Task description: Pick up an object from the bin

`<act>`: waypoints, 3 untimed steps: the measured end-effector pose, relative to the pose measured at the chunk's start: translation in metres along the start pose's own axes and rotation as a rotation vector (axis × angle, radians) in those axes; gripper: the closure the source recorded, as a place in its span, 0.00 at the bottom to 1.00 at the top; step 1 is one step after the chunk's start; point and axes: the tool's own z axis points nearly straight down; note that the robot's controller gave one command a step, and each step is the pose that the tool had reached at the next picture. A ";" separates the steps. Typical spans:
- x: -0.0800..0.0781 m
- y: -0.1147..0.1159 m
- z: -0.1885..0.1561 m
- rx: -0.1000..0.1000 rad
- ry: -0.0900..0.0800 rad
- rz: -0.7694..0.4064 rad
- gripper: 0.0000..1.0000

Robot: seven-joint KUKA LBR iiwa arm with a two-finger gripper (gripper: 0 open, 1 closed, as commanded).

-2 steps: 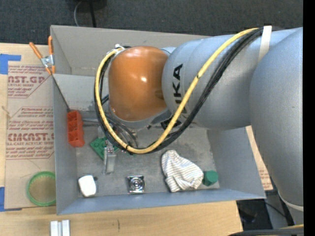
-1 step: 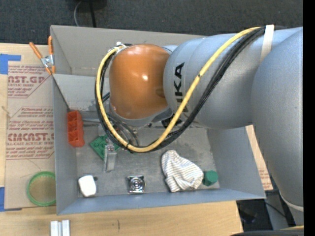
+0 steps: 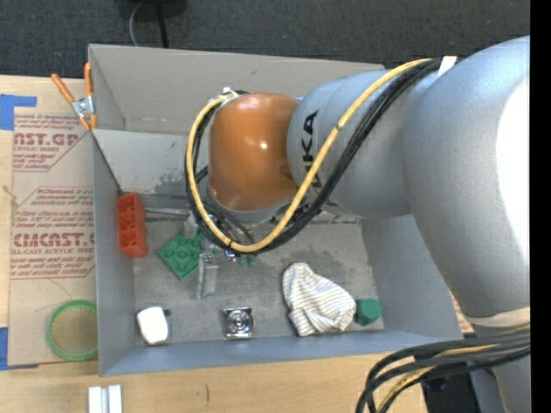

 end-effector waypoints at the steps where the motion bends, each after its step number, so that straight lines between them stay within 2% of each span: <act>1: -0.002 -0.030 0.075 0.000 0.001 -0.027 0.00; 2: -0.012 -0.037 0.085 -0.002 0.002 -0.048 0.00; 3: -0.008 -0.034 0.078 -0.002 0.000 -0.038 0.00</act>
Offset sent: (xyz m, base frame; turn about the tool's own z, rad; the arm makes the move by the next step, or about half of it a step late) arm 0.0206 -0.0412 -0.0771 -0.0573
